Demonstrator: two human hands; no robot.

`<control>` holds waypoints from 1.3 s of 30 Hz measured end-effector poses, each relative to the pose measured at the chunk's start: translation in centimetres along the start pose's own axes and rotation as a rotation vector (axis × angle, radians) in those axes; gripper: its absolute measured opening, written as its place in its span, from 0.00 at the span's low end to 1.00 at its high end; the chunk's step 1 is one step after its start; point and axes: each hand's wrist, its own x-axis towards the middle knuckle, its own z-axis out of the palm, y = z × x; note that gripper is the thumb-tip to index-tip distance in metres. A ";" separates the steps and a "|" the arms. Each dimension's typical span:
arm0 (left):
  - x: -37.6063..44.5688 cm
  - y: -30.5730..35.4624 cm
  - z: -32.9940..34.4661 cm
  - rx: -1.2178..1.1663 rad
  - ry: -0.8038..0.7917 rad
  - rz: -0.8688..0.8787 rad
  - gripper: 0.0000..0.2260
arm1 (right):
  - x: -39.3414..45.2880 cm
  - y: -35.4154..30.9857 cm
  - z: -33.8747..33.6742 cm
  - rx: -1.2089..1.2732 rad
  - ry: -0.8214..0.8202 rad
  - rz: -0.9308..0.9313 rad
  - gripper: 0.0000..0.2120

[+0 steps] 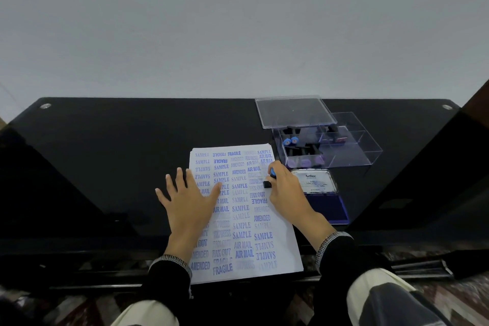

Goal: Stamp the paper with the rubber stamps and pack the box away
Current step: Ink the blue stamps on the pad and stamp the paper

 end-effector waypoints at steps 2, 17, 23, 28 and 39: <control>0.0 0.0 0.0 -0.004 -0.001 -0.001 0.43 | -0.1 -0.1 -0.1 0.003 -0.001 0.002 0.11; 0.0 -0.1 -0.4 0.004 -0.027 0.004 0.44 | 0.6 -0.7 -4.7 0.521 0.128 0.291 0.05; 0.0 -0.1 -0.3 -0.003 -0.015 0.011 0.44 | -1.5 0.6 -6.9 0.791 0.293 0.429 0.05; 0.0 -0.1 -0.2 -0.017 -0.005 0.012 0.43 | -2.9 1.5 -6.9 0.797 0.303 0.447 0.06; 0.0 0.5 -0.3 -0.030 0.002 0.042 0.39 | -1.7 0.8 -6.2 0.738 0.203 0.330 0.08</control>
